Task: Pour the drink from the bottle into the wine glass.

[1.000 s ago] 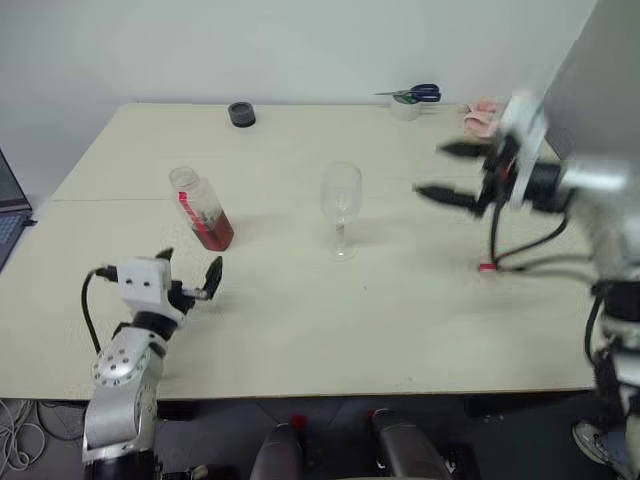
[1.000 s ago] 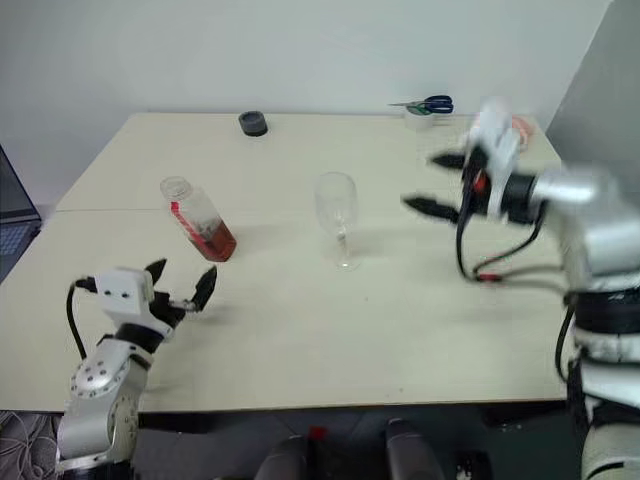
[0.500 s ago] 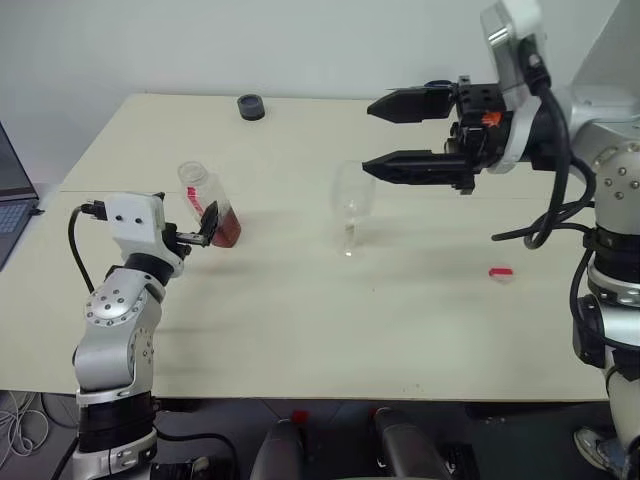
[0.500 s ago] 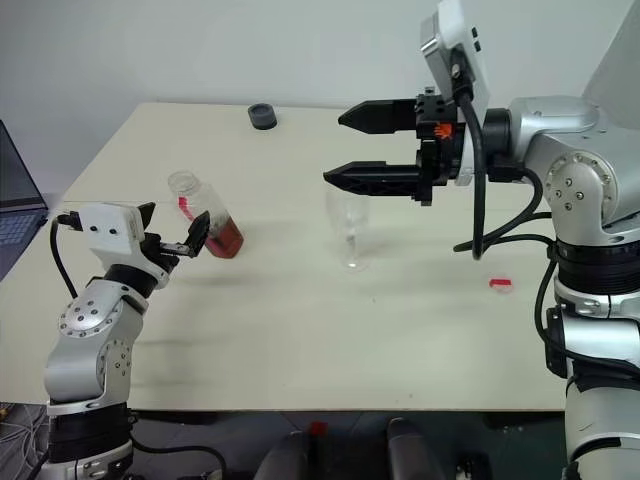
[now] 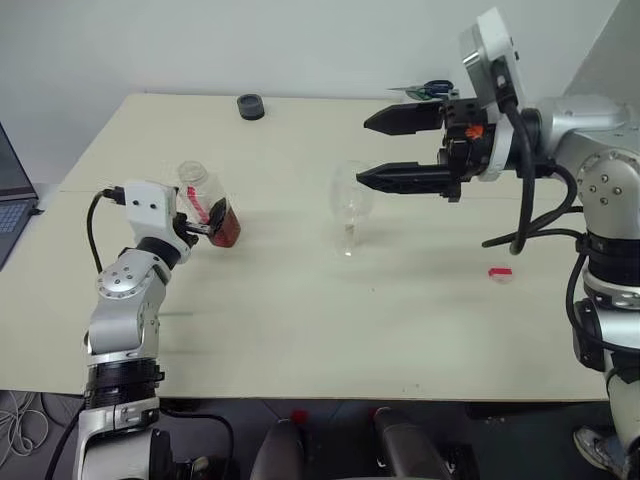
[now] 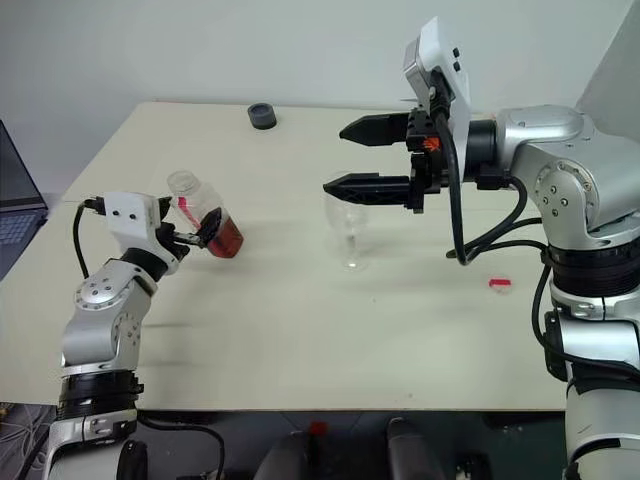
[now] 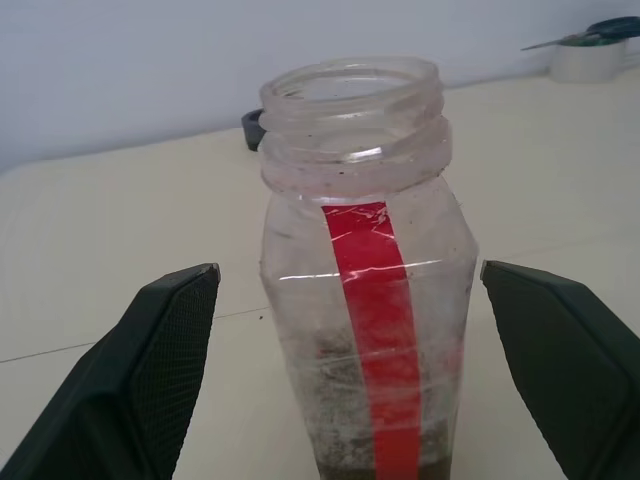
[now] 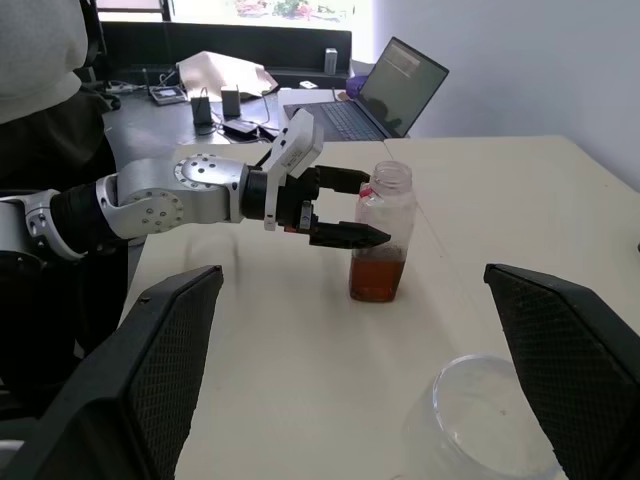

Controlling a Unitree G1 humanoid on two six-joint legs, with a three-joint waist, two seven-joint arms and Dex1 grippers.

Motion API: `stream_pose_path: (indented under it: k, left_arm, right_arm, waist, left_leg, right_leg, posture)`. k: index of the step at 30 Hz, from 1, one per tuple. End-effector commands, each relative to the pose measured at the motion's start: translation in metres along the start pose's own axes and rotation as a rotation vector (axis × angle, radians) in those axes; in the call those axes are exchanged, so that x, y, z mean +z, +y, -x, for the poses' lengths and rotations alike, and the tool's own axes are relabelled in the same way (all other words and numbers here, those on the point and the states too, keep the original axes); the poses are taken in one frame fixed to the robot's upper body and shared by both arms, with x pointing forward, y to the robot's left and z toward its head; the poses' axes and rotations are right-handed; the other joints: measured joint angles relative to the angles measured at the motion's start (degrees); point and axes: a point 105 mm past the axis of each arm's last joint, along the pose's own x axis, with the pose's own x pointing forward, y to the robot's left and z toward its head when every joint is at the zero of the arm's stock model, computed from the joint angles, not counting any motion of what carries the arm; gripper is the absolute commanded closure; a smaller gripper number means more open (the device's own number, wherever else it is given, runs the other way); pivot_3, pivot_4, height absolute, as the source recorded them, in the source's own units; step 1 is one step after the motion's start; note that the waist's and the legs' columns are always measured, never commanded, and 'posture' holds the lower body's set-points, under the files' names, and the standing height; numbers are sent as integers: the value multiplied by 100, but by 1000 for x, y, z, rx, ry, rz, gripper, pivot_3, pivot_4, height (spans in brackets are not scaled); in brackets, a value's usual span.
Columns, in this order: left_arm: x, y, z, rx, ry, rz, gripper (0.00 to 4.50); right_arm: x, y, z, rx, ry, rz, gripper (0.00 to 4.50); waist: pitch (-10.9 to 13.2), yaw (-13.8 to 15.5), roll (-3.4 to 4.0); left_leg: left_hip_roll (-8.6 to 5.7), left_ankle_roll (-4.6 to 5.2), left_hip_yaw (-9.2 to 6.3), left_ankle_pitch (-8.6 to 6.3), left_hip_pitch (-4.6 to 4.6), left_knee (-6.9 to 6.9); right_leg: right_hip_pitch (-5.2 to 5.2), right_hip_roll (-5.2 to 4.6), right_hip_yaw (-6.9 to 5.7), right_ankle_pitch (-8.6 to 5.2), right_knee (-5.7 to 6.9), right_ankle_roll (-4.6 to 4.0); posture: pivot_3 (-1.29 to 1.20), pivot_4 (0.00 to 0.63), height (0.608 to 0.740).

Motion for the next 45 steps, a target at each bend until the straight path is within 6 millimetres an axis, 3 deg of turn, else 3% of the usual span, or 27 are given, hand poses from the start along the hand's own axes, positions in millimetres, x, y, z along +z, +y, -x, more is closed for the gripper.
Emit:
stream_pose_path:
  k: [1, 9, 12, 18, 23, 24, 28, 31, 33, 39, 45]
  left_arm:
    - [15, 3, -10, -31, -68, -22, 0]
    - [19, -6, -24, -104, -105, -14, 0]
    - [18, -5, -26, -104, -103, -21, 669]
    - [16, -5, -25, -108, -103, -28, 2485]
    - [18, -1, -25, -113, -100, -64, 2597]
    - [27, -3, -29, -125, -118, -74, 2607]
    - [81, -23, -48, -207, -228, -195, 2635]
    - [115, -45, -60, -282, -299, -308, 2652]
    - [130, -70, -69, -372, -342, -434, 2656]
    - [153, -123, -82, -511, -470, -757, 2680]
    - [150, -140, -88, -528, -537, -923, 2683]
  right_arm:
    - [6, 2, 2, -21, 0, 55, 38]
    - [2, 1, 3, -32, 12, 46, 38]
    - [2, 1, 3, -36, 17, 48, 0]
    - [1, 0, 5, -59, 21, 48, 0]
    - [-11, -8, 18, -168, 11, 20, 0]
    - [-15, -14, 26, -228, -13, 22, 0]
    - [-33, -21, 59, -439, -98, 32, 0]
    - [-43, -11, 71, -504, -119, 49, 0]
    - [-50, 6, 71, -495, -118, 48, 0]
    - [-67, 35, 71, -544, -109, 44, 0]
    - [-78, 48, 74, -607, -116, 33, 0]
  waist:
    - [0, 0, 0]
    - [0, -2, 0]
    - [0, -5, 0]
    - [0, -5, 0]
    - [-1, 1, -1]
    - [-1, 3, -1]
    - [3, 79, -7]
    - [3, 153, -8]
    - [3, 154, -7]
    - [3, 127, -7]
    - [4, 44, -8]
  left_leg:
    - [0, 0, 0, 0, 0, 0]
    - [0, 0, -2, 0, -1, 0]
    - [0, 0, -1, 0, -1, 0]
    - [0, 0, -3, 0, -1, 0]
    - [0, 0, -7, 0, -2, 0]
    - [0, 0, -8, 0, -2, 1]
    - [-2, 0, -19, 1, -13, 10]
    - [-4, 0, -37, 1, -44, 39]
    - [-12, 0, -38, 0, -49, 46]
    - [-17, 0, -37, 0, -46, 60]
    - [-10, 3, -30, 2, -43, 64]
  right_leg:
    - [0, 0, -1, 0, 1, 0]
    - [0, -1, -4, 0, 3, -1]
    - [-1, -1, -3, 1, 4, -1]
    - [-1, -1, -5, 1, 5, -1]
    - [0, -2, -9, 1, 4, -1]
    - [1, -2, -10, 1, 4, -1]
    - [0, -1, -23, 1, 6, -1]
    - [-8, 1, -41, 1, 7, 0]
    - [-7, -6, -42, 2, 5, 1]
    - [-2, -5, -36, 2, 7, 5]
    - [-3, 10, -19, -13, 9, 32]
  posture:
    - [0, 150, 740]
    - [0, 150, 740]
    - [0, 150, 740]
    - [0, 150, 740]
    - [0, 150, 740]
    - [0, 150, 740]
    - [0, 150, 740]
    - [0, 150, 740]
    - [0, 150, 740]
    - [0, 150, 740]
    - [0, 150, 740]
